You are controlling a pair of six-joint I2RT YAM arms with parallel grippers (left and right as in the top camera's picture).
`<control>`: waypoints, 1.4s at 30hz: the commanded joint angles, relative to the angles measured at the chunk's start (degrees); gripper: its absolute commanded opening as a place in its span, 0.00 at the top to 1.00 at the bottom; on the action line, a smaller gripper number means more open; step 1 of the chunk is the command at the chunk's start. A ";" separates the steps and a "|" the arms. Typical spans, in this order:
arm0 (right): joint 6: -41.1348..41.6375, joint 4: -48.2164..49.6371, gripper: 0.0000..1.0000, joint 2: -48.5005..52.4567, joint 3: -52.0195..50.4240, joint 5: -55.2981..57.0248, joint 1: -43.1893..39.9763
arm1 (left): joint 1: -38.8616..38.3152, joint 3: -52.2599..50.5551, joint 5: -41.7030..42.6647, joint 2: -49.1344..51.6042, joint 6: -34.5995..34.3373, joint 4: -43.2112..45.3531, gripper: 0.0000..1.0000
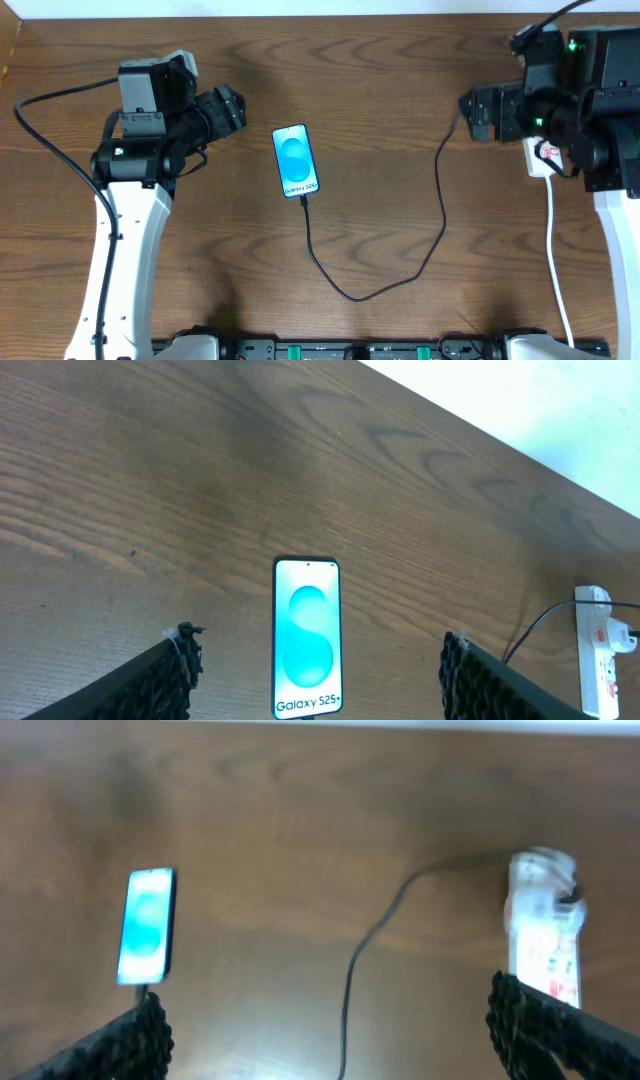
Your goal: Plug charger to phone and switch on socket
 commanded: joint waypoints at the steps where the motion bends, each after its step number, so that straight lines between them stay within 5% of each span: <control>1: -0.46 5.64 0.01 -1.46 -3.63 5.07 1.01 | 0.17 1.42 -0.39 -0.42 0.57 -0.13 0.22; 9: -0.46 29.57 0.01 -13.70 -27.17 5.73 1.25 | 0.17 1.42 -0.37 -0.42 0.57 -0.15 0.22; 21: -0.46 56.46 0.01 -51.91 -72.54 10.03 1.18 | 0.17 1.42 -0.39 -0.42 0.57 -0.13 0.22; 32: 0.00 65.99 0.01 -72.72 -93.44 9.97 1.27 | 0.17 1.42 -0.37 -0.42 0.57 -0.15 0.22; 42: -0.02 58.64 0.01 -78.73 -95.38 9.97 1.25 | 0.17 1.42 -0.39 -0.42 0.57 -0.13 0.22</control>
